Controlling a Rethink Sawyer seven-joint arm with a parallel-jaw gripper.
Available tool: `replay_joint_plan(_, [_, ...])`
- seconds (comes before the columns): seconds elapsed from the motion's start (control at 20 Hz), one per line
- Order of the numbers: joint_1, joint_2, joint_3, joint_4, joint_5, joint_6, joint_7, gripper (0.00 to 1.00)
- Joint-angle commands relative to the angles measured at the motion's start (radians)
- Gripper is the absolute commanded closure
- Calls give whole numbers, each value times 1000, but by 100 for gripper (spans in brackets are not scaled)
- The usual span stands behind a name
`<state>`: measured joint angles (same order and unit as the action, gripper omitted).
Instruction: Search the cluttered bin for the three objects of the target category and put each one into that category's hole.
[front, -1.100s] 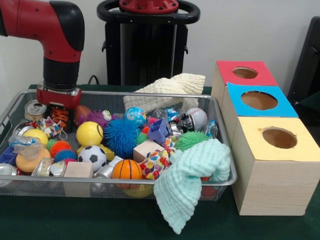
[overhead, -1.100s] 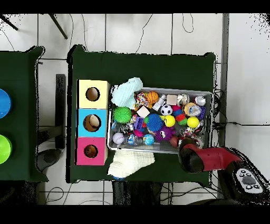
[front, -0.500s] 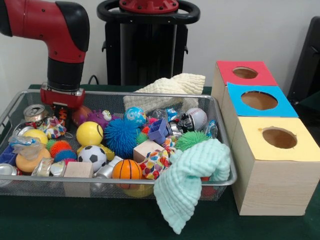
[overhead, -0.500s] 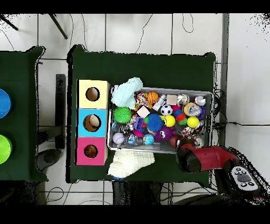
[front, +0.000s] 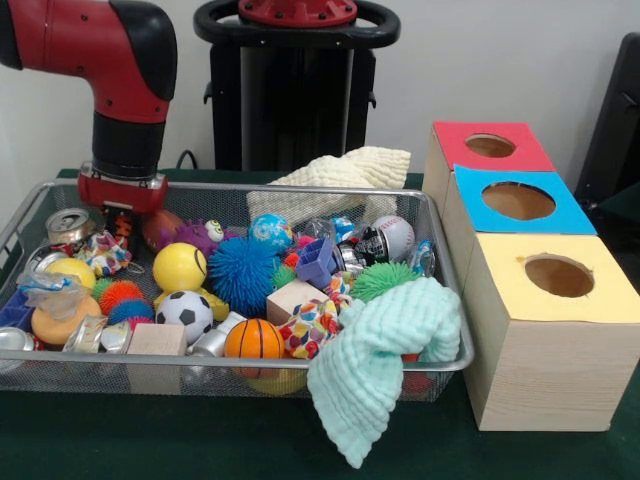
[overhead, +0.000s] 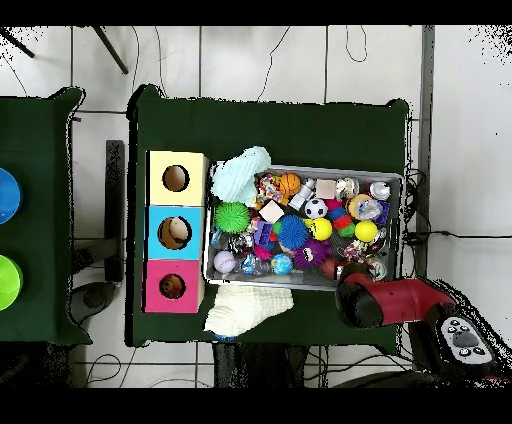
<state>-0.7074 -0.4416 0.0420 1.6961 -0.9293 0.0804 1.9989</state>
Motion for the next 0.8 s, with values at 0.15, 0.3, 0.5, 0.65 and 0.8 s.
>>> replay_joint_plan(0.15, [-31,-45,56,56,40,133,-25,100])
replay_joint_plan(0.3, [-32,-86,86,81,67,161,-38,100])
replay_joint_plan(0.5, [-29,-157,122,119,113,206,-55,100])
replay_joint_plan(0.65, [-32,-189,146,137,138,225,-63,100])
replay_joint_plan(0.8, [-23,-214,168,145,171,246,-55,100])
